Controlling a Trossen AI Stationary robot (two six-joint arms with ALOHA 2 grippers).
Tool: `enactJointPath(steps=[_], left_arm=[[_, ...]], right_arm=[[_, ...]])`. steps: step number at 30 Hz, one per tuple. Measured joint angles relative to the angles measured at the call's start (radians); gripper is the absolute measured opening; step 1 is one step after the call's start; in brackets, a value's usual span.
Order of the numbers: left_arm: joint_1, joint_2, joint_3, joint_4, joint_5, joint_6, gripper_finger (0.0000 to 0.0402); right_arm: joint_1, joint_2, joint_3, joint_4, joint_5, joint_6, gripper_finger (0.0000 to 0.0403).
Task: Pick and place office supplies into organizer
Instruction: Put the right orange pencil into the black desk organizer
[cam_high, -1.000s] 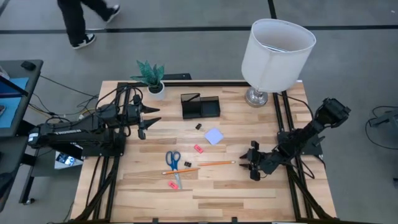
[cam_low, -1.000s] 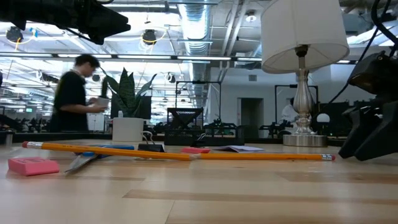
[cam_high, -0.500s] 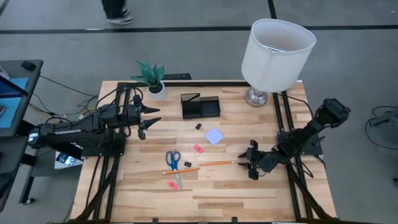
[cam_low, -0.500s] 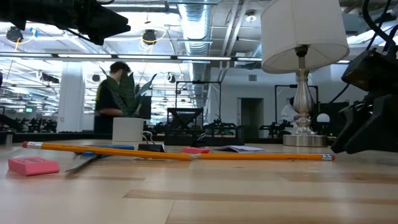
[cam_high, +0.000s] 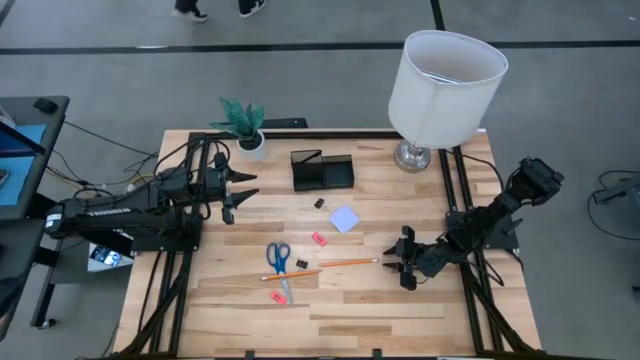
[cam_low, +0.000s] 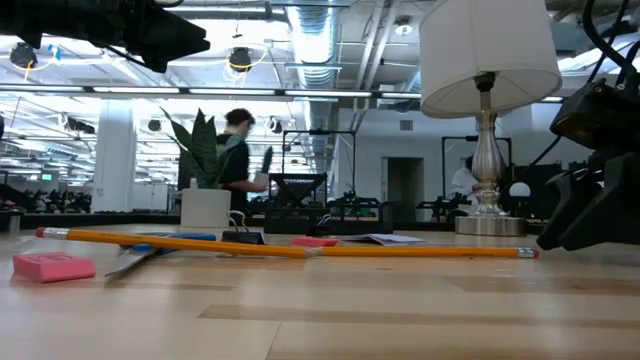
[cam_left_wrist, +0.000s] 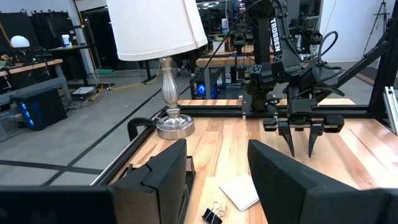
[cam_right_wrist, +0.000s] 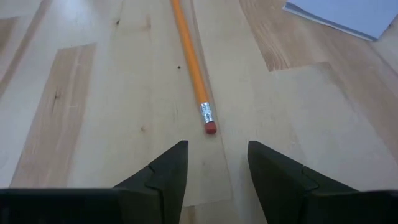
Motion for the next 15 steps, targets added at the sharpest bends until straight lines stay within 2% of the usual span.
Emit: enactJointPath(steps=[10, 15], left_arm=[[0.000, 0.000, 0.000, -0.019, 0.000, 0.000, 0.0165], [0.000, 0.000, 0.000, -0.020, 0.000, 0.000, 0.0165]], right_arm=[[-0.011, 0.112, 0.057, 0.013, 0.021, 0.000, 0.0163], [-0.026, 0.128, 0.075, 0.011, 0.014, -0.017, 0.0163]])
